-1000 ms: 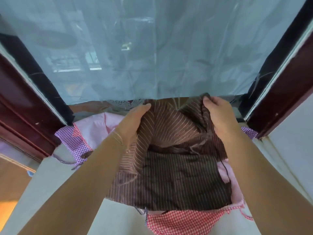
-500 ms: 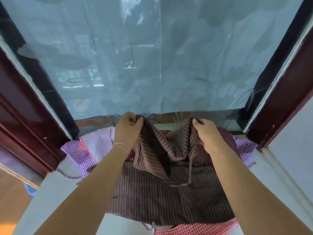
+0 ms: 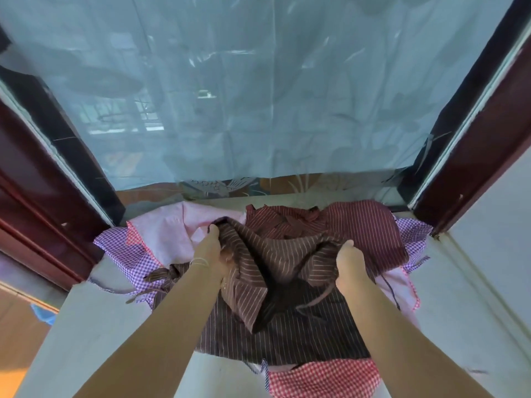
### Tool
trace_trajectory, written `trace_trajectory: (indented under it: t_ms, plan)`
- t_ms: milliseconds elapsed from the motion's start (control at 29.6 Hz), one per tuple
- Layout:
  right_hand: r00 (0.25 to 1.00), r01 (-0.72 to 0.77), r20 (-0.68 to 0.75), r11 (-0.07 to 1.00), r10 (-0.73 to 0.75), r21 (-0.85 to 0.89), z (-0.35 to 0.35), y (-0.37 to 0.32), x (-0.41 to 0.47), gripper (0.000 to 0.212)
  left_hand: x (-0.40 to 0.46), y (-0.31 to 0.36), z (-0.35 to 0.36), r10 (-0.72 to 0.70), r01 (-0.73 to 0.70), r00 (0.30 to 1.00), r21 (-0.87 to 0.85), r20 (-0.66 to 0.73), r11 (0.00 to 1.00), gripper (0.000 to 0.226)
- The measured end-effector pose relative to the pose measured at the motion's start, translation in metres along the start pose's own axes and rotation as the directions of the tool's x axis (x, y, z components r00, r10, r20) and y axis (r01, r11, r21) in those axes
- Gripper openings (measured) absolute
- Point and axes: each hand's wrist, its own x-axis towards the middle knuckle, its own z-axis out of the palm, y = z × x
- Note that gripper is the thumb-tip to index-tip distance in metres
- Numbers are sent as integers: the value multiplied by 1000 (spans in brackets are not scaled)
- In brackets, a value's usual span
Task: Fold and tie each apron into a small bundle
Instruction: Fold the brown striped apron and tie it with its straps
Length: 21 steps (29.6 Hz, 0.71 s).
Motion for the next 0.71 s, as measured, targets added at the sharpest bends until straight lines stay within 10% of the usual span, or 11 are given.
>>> trace_trajectory:
  t_ms: [236, 405, 709]
  plan:
    - [850, 382, 356, 920, -389, 93, 30, -34, -57, 29, -35, -14, 44, 0, -48, 930, 121, 368, 992, 42]
    - [743, 251, 592, 950, -312, 186, 35, -16, -51, 20, -32, -26, 38, -10, -25, 910, 78, 414, 997, 32]
    - [703, 184, 681, 977, -206, 106, 36, 40, -25, 59, -8, -76, 23, -107, 106, 994, 47, 25, 993, 23]
